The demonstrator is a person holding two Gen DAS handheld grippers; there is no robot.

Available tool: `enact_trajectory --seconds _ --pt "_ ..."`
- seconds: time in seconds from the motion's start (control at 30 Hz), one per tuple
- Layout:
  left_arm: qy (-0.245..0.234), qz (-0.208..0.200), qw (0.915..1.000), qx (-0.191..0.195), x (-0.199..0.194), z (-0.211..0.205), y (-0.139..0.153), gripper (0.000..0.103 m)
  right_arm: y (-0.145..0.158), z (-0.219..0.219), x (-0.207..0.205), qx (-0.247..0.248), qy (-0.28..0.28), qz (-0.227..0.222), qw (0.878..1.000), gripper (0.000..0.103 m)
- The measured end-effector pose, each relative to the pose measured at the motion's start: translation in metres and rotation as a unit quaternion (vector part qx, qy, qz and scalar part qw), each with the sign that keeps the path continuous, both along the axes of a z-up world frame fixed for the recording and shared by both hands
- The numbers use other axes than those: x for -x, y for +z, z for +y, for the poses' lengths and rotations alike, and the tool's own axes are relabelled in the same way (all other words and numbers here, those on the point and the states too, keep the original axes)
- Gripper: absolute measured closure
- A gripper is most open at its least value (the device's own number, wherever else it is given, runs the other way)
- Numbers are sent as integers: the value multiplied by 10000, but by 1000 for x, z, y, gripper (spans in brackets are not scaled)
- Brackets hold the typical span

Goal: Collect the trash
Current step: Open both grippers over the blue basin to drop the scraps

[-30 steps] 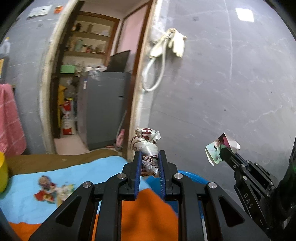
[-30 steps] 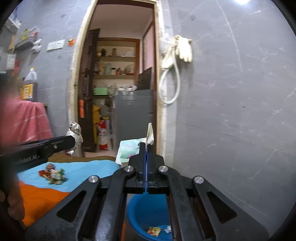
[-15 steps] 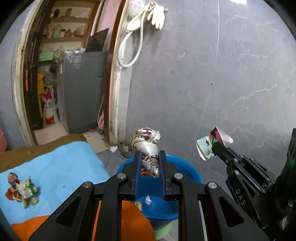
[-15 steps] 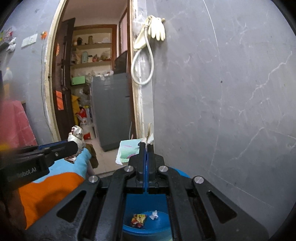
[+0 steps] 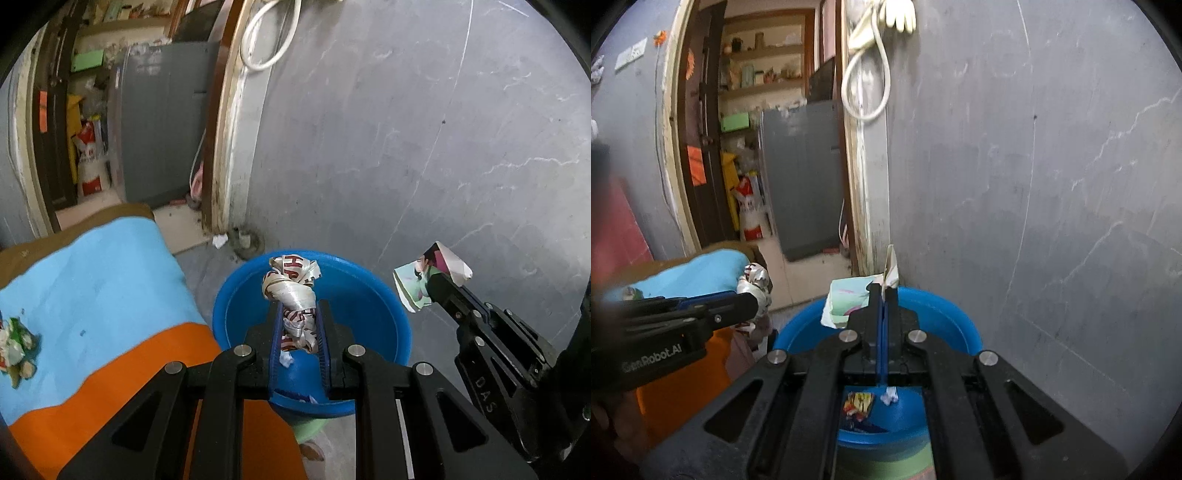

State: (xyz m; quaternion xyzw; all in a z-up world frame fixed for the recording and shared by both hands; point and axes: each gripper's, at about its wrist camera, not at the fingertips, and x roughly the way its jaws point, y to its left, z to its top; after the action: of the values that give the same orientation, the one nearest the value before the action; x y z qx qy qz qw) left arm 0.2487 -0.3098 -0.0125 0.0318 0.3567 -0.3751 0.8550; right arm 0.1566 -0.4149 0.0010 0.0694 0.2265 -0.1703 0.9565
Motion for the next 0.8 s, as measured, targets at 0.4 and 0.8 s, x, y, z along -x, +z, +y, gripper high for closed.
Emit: enact_trajectory --seconds 0.4,0.8 --pt "149 467 9984 -268 -14 -5 -20 85 -11 -8 -10 -191 -5 319 9993 25" --pt "512 383 9979 73 -15 25 -9 66 -6 -8 -5 -180 -49 91 9998 16"
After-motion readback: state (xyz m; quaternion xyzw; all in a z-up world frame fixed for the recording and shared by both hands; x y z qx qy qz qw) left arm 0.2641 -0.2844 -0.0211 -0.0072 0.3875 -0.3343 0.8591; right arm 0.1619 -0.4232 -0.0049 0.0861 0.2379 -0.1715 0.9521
